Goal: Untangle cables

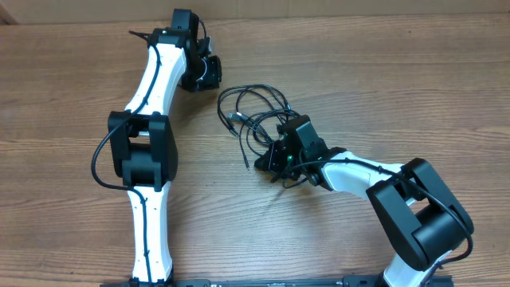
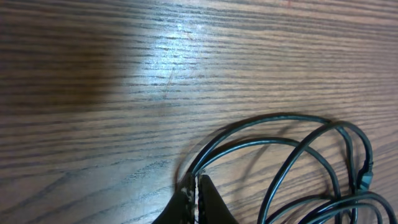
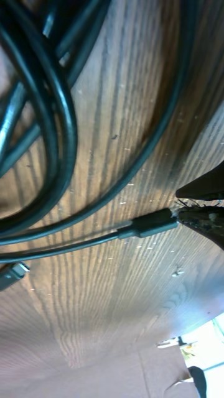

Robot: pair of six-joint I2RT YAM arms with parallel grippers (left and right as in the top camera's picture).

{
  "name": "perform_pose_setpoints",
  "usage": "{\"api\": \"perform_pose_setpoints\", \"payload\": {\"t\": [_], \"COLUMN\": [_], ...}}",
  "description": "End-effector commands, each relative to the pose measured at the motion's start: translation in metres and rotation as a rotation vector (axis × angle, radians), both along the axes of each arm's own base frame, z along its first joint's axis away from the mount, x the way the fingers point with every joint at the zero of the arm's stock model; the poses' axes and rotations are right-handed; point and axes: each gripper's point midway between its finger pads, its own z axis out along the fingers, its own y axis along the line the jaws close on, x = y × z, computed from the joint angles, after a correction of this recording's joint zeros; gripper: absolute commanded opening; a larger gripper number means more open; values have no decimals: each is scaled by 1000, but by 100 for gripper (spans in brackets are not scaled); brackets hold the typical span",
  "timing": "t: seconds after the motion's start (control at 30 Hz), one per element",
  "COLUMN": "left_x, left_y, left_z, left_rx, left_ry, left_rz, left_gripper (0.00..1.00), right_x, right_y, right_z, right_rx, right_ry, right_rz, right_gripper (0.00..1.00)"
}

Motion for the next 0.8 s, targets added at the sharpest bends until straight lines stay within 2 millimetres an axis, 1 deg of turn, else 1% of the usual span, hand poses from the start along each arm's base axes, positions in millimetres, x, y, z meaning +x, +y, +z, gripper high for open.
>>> {"api": "perform_pose_setpoints", "payload": {"t": [0.0, 0.1, 0.17, 0.23, 0.27, 0.3, 0.37, 0.47, 0.53, 0.63, 0.7, 0.77], "left_x": [-5, -9, -12, -16, -18, -21, -26, -32, -36, -44, -54, -65], "left_y": [-11, -20, -28, -35, -37, -41, -51, -68, -81, -99, -111, -120], "left_z": [12, 22, 34, 46, 50, 53, 57, 56, 56, 56, 55, 52], "left_rx": [-35, -77, -112, -119, -113, -107, -100, -97, -96, -91, -80, -62], "left_ry": [-44, -56, -73, -95, -106, -117, -132, -138, -140, -160, -173, -179], "left_rz": [-134, -208, -262, -336, -375, -418, -484, -540, -565, -653, -750, -844], "left_gripper": [9, 16, 19, 23, 27, 31, 35, 36, 36, 36, 36, 39], "right_x": [14, 25, 34, 42, 47, 51, 60, 69, 73, 73, 70, 68], "right_y": [0, -7, -15, -24, -30, -35, -50, -72, -88, -108, -114, -116], "right_z": [16, 32, 44, 52, 53, 53, 49, 42, 36, 24, 20, 17], "right_rx": [34, 48, 56, 55, 48, 40, 10, -45, -84, -151, -179, -189], "right_ry": [-52, -110, -147, -167, -174, -177, -176, -168, -147, -96, -72, -58], "right_rz": [15, 15, -1, -31, -51, -70, -121, -191, -249, -335, -359, -366], "right_gripper": [5, 6, 6, 8, 9, 11, 13, 14, 18, 22, 25, 25]}}
